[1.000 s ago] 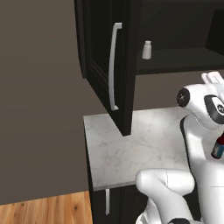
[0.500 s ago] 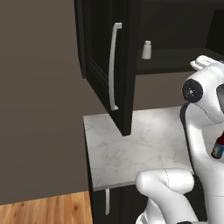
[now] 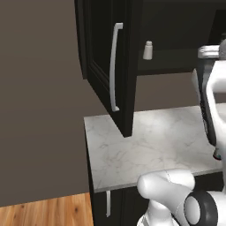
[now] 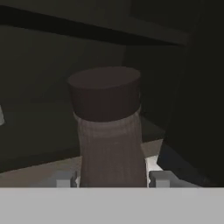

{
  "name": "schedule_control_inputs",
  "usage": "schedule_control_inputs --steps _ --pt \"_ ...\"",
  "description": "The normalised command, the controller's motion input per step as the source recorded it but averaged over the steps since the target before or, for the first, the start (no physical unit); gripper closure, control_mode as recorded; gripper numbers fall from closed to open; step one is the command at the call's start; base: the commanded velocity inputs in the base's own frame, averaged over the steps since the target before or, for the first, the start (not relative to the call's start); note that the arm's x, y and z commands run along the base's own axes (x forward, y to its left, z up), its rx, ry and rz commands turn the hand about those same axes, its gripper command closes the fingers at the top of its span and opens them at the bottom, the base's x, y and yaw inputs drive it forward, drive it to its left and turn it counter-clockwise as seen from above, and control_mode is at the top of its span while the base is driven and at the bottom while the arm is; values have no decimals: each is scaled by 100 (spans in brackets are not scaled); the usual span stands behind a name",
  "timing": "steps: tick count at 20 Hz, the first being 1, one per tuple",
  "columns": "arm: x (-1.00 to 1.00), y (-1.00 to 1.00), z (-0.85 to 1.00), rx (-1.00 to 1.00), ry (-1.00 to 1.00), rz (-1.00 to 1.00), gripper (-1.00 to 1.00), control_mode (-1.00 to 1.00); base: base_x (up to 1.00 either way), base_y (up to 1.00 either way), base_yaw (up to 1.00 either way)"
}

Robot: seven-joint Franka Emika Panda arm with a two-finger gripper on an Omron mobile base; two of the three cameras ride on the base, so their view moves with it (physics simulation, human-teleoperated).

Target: There are various items on the counter. Only move the condiments/shakers into the cabinet.

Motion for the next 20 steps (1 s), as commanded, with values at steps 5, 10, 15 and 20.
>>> schedule_control_inputs --steps 5,10,15,20 --pt "8 0 0 5 6 9 100 -100 0 0 0" --pt "-8 -1 11 5 -17 9 100 -100 0 0 0" --pt "15 0 0 1 -11 8 100 -100 0 0 0" --pt "50 15 0 2 -2 2 100 -100 0 0 0"
